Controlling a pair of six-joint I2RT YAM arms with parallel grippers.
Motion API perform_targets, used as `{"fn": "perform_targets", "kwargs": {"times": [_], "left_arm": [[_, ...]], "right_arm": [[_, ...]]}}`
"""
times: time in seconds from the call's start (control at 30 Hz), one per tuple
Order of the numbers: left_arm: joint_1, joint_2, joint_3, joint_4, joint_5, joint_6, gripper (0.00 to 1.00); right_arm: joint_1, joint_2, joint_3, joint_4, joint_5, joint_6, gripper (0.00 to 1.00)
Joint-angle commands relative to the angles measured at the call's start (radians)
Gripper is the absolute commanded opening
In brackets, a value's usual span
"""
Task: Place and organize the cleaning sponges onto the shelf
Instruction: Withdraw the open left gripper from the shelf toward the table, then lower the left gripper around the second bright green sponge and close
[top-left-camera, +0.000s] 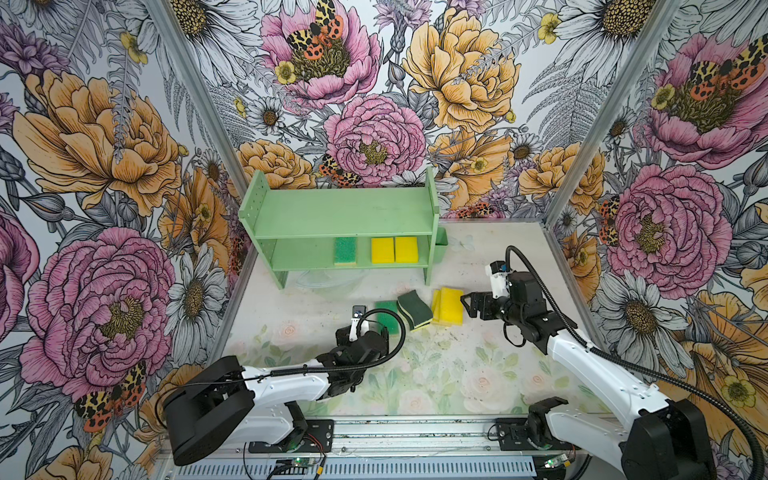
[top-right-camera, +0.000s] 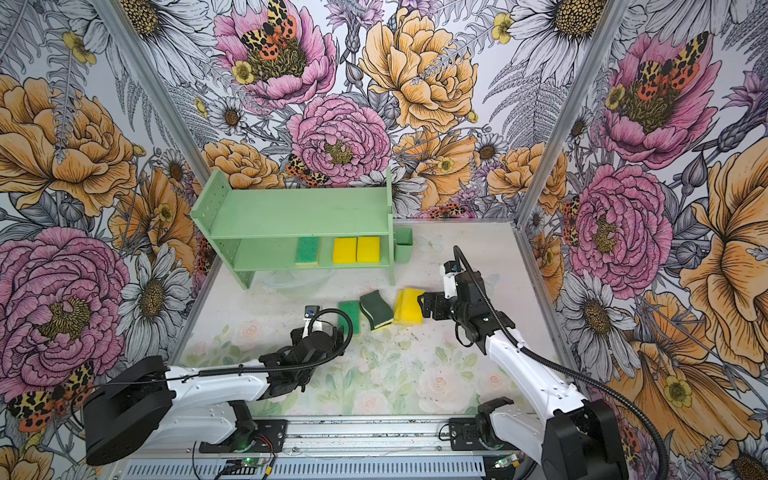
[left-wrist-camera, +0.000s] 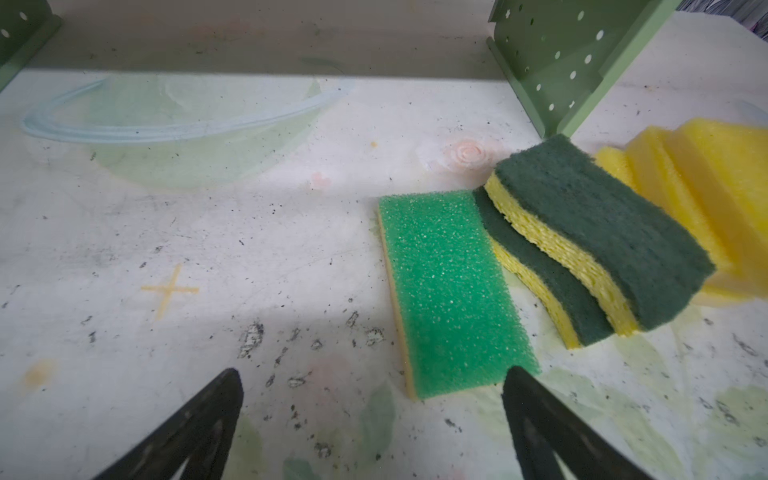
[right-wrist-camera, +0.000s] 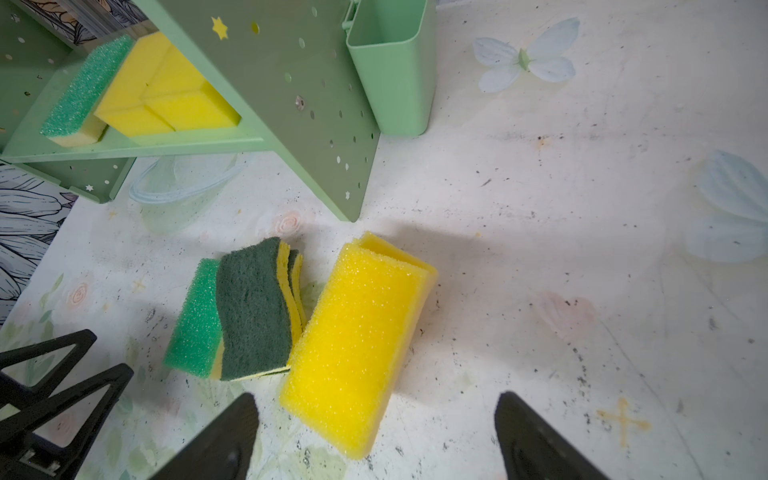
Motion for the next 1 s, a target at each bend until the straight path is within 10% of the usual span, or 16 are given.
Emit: {"fn": "perform_targets", "kwargs": {"times": [0.0,0.97], "left_arm": [[-0.028,0.072,0.077,0.022,-0.035,-0.047,0.99],[-0.095,0.379,0.242,-0.041,-0.143,-0.161,0.99]], "right_arm": [[0.003,-0.038,-0.020,0.006,0.002,0.020,0.91],[0.002,-0.064,-0.038,-0.005,0.002,0.019,0.92]]}}
